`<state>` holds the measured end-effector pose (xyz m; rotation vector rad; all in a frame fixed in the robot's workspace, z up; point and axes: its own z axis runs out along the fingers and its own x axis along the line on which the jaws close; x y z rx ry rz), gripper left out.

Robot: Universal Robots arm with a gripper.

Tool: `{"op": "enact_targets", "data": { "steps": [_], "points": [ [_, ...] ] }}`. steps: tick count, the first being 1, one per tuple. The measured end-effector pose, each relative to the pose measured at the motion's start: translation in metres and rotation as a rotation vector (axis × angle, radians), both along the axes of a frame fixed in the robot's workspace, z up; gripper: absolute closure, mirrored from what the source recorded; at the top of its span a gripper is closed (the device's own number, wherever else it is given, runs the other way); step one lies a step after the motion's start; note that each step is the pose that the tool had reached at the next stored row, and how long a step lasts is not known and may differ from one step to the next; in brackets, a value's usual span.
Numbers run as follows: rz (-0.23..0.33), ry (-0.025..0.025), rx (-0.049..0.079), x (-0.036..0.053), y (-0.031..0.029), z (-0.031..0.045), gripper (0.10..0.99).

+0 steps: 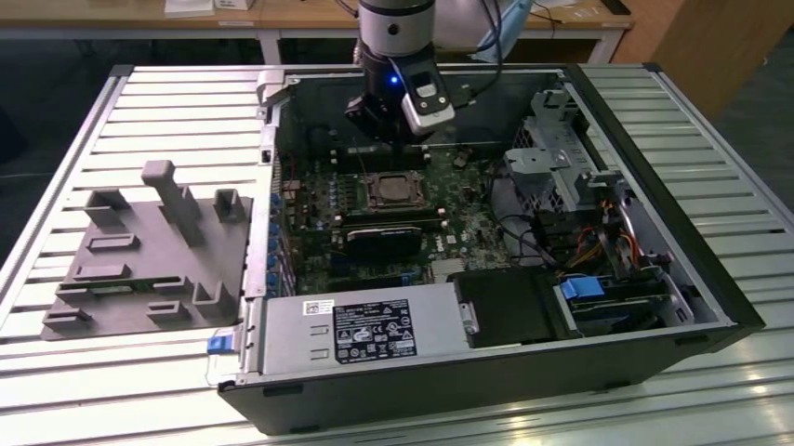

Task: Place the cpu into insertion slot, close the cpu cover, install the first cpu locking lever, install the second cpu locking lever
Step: 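Install the first cpu locking lever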

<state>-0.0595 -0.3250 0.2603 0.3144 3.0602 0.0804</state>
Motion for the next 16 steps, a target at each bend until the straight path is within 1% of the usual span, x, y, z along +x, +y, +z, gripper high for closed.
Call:
{"op": "enact_targets", "data": {
  "steps": [3, 8, 12, 16],
  "points": [
    [0.000, 0.0000, 0.001, 0.0000, 0.0000, 0.0064, 0.980],
    [0.000, -0.0001, 0.002, -0.0012, 0.0000, 0.0074, 0.980],
    [0.000, -0.0002, 0.002, -0.0089, 0.0000, 0.0074, 0.980],
    [0.000, -0.0005, 0.002, -0.0194, 0.0000, 0.0074, 0.980]
  ]
}}
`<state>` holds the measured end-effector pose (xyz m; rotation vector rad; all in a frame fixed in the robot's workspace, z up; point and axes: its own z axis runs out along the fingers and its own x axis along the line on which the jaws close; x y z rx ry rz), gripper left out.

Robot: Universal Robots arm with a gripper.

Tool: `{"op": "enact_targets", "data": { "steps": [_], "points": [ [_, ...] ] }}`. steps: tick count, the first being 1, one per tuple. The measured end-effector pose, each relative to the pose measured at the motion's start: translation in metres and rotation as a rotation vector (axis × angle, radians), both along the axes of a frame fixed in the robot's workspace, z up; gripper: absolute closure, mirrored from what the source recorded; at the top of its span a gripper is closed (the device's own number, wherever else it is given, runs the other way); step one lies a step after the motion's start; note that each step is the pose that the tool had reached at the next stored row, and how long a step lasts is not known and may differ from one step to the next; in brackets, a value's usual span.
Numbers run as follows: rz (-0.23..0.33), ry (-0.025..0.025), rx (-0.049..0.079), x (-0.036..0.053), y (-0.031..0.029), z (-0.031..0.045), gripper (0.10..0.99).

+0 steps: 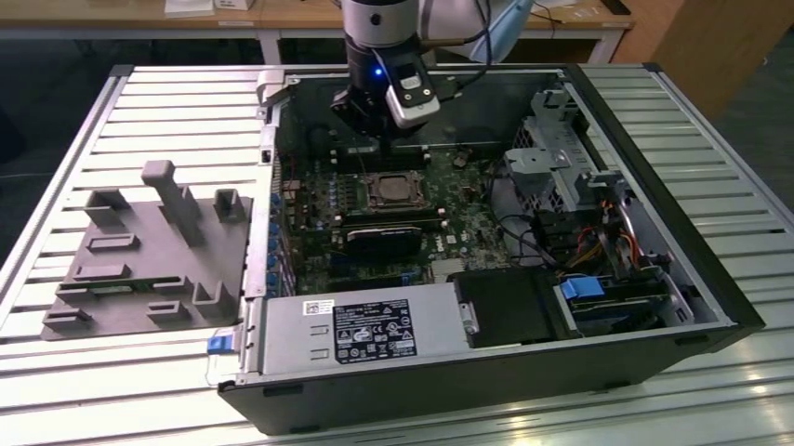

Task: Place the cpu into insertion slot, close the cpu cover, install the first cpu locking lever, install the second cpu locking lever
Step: 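Install the first cpu locking lever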

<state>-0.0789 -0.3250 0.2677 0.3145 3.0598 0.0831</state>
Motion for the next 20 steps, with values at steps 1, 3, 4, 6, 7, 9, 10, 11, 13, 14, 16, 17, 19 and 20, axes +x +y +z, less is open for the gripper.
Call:
{"op": "enact_targets", "data": {
  "steps": [1, 3, 4, 6, 7, 9, 10, 11, 13, 14, 16, 17, 19, 20],
  "points": [
    [0.000, -0.0001, 0.000, -0.0028, 0.0000, 0.0000, 0.980],
    [0.000, -0.0005, 0.000, -0.0090, 0.0000, -0.0001, 0.980],
    [0.000, -0.0006, 0.000, -0.0121, 0.0000, -0.0001, 0.980],
    [0.000, -0.0009, 0.000, -0.0176, 0.0000, -0.0001, 0.980],
    [0.000, -0.0009, 0.000, -0.0202, 0.0000, -0.0001, 0.980],
    [0.000, -0.0010, 0.000, -0.0251, 0.0000, -0.0001, 0.980],
    [0.000, -0.0010, 0.000, -0.0273, 0.0000, -0.0002, 0.980],
    [0.000, -0.0011, 0.000, -0.0291, 0.0000, -0.0002, 0.980],
    [0.000, -0.0010, 0.000, -0.0322, 0.0000, -0.0002, 0.980],
    [0.000, -0.0009, 0.001, -0.0338, 0.0000, -0.0003, 0.980],
    [0.000, -0.0010, 0.004, -0.0364, 0.0000, -0.0004, 0.980],
    [0.000, -0.0011, 0.006, -0.0374, 0.0000, -0.0005, 0.980],
    [0.000, -0.0010, 0.014, -0.0394, 0.0000, -0.0007, 0.980],
    [0.000, -0.0010, 0.020, -0.0403, 0.0000, -0.0007, 0.980]
  ]
}}
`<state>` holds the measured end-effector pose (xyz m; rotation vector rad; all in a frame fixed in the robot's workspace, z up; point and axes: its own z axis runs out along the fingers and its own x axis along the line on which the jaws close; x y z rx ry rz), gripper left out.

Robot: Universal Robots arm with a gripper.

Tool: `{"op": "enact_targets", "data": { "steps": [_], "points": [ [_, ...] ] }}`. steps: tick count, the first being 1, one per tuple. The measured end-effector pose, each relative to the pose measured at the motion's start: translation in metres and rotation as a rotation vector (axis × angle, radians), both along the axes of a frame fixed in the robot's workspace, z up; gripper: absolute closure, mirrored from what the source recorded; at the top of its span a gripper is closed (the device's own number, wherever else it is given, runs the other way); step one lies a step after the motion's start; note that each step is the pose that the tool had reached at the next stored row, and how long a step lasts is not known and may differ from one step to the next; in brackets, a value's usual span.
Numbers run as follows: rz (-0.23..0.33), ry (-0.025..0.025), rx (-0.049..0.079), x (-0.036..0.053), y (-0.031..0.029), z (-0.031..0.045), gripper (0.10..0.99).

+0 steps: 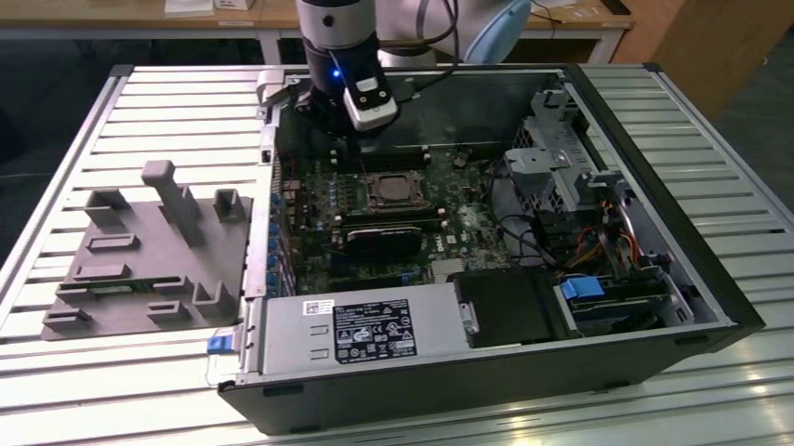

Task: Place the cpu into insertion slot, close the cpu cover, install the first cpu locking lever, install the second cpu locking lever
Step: 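Install the first cpu locking lever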

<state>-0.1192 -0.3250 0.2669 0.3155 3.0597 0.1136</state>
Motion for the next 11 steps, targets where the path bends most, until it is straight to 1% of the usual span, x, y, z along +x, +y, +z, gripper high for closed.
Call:
{"op": "enact_targets", "data": {
  "steps": [5, 6, 11],
  "points": [
    [0.000, 0.0000, 0.053, -0.0038, 0.0000, -0.0006, 0.980],
    [0.000, 0.0001, 0.062, -0.0047, 0.0000, -0.0009, 0.980],
    [0.002, 0.0001, 0.098, -0.0100, 0.0000, -0.0041, 0.980]
  ]
}}
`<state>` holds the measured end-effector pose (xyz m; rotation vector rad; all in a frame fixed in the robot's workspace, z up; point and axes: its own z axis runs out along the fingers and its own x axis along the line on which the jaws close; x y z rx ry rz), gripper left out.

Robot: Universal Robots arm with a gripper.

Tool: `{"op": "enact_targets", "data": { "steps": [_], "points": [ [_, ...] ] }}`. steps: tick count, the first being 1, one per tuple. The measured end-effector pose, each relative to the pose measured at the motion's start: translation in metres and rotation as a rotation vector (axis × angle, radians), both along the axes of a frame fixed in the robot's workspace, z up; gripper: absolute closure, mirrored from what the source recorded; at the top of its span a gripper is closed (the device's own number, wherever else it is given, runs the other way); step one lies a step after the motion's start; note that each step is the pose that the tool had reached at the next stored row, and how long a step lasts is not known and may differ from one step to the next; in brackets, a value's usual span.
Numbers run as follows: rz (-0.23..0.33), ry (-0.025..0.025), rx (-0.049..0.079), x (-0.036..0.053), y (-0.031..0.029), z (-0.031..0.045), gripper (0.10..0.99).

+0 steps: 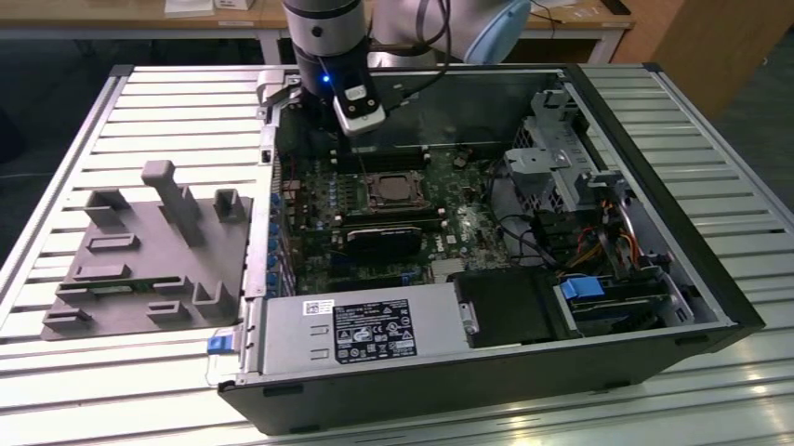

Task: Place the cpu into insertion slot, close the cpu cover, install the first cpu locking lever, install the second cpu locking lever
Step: 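Install the first cpu locking lever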

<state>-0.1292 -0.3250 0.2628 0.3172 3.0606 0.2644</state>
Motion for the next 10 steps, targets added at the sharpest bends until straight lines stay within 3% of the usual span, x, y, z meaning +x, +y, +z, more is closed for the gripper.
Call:
{"op": "enact_targets", "data": {
  "steps": [5, 10],
  "points": [
    [0.004, 0.0000, 0.039, -0.0032, -0.0001, -0.0037, 0.980],
    [0.005, 0.0001, 0.048, -0.0033, -0.0001, -0.0049, 0.980]
  ]
}}
